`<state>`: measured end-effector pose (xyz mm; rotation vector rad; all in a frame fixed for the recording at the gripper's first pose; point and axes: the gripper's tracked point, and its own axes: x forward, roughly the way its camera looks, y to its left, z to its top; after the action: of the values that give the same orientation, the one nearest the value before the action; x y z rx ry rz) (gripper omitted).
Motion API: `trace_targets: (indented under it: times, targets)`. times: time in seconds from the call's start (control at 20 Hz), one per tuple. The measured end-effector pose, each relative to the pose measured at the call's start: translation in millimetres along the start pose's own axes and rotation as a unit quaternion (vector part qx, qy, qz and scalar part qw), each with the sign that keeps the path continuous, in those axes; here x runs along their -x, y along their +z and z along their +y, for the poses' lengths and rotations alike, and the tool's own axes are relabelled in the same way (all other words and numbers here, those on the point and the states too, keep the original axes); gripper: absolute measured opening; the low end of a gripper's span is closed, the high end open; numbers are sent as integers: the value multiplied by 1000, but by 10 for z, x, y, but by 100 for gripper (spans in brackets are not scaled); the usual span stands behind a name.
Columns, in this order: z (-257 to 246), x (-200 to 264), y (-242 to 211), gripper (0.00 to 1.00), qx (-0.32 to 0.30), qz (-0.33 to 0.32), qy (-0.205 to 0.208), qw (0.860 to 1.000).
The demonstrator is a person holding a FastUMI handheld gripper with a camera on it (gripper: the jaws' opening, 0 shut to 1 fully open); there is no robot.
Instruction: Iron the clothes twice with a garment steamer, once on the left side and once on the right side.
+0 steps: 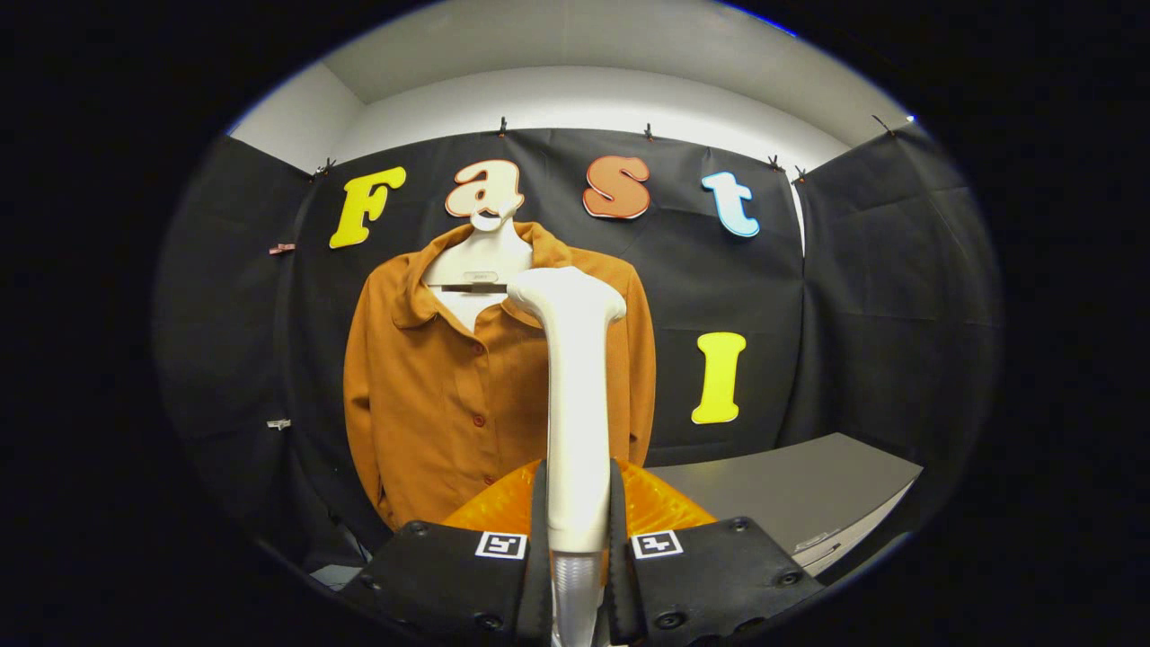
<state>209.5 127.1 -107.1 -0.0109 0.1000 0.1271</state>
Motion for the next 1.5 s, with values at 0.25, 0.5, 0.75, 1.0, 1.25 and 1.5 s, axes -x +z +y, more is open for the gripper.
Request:
trace_targets:
  times: [0.25, 0.5, 0.75, 1.0, 1.25, 1.5]
  targets:
    - [25, -297, -244, 28, 0, 19, -14, 1000]
    - [169, -486, -596, 28, -67, 52, 23, 996]
    - [113, -594, -970, 28, -49, 89, 12, 995]
    - [88, -578, -1327, 28, -35, 117, 5, 992]
    - [117, -507, -1750, 28, -27, 162, 7, 986]
    - [119, -336, -2187, 28, -31, 208, 4, 978]
